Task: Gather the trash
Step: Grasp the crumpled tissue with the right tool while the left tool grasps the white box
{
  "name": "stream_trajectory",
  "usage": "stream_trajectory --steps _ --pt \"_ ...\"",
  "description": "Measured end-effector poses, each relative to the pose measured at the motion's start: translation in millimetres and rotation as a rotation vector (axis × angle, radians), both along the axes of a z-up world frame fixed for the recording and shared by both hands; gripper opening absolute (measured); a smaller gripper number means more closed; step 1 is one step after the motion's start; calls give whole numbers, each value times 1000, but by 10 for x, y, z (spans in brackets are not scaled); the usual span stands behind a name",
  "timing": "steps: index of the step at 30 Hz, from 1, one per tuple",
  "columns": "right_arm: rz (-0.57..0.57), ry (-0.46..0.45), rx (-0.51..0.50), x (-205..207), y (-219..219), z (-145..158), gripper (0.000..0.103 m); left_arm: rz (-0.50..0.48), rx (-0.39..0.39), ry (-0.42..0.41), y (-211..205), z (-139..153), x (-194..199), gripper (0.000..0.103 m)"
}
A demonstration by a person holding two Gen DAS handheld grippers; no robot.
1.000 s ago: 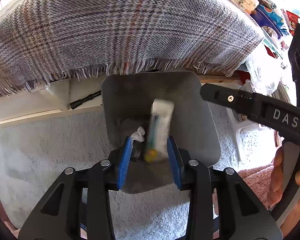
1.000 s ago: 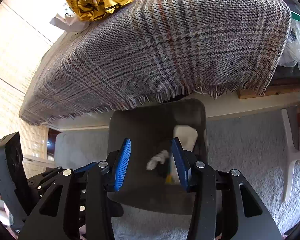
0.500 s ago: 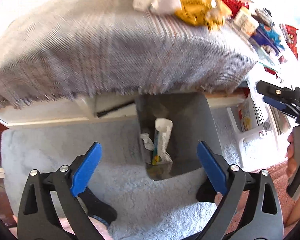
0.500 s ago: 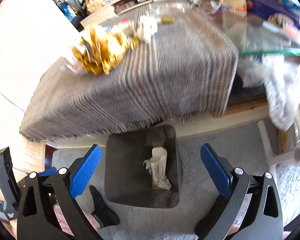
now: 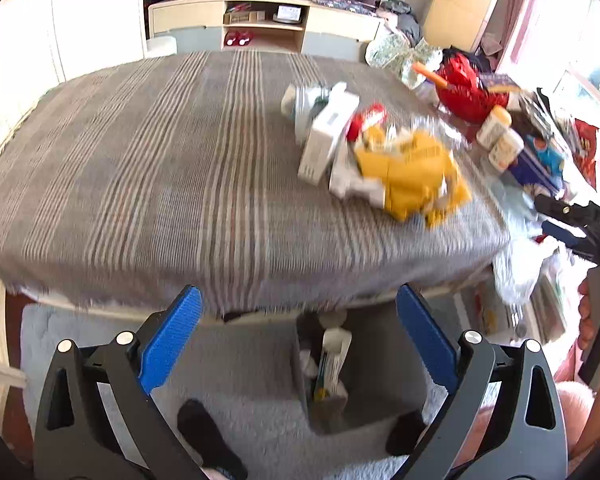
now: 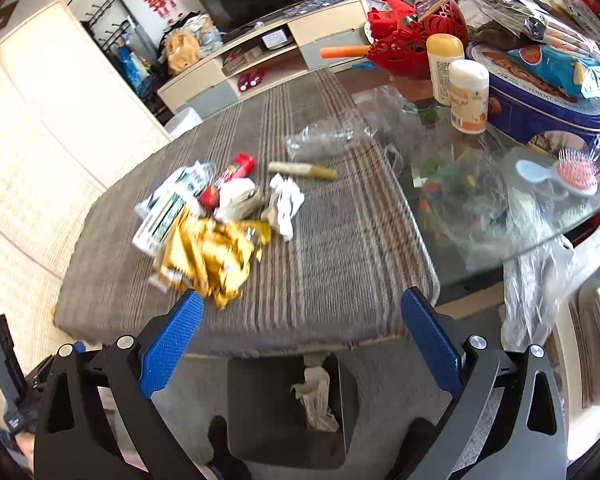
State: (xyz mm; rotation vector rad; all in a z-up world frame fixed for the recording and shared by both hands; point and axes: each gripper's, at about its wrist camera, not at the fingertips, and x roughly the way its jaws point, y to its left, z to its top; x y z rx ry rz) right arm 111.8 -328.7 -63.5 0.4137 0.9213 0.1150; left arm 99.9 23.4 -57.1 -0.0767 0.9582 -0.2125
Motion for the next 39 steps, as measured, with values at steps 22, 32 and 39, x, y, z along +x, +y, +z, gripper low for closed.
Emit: stream_trajectory --steps 22,32,39 --pt "76 106 -7 1303 450 -290 51 -109 57 -13 -540 -80 1414 58" --pt "53 158 -70 1320 424 -455 46 -136 56 17 -611 -303 1566 51" --pt "78 151 -80 1312 429 -485 20 -141 56 -7 -601 -258 1522 24"
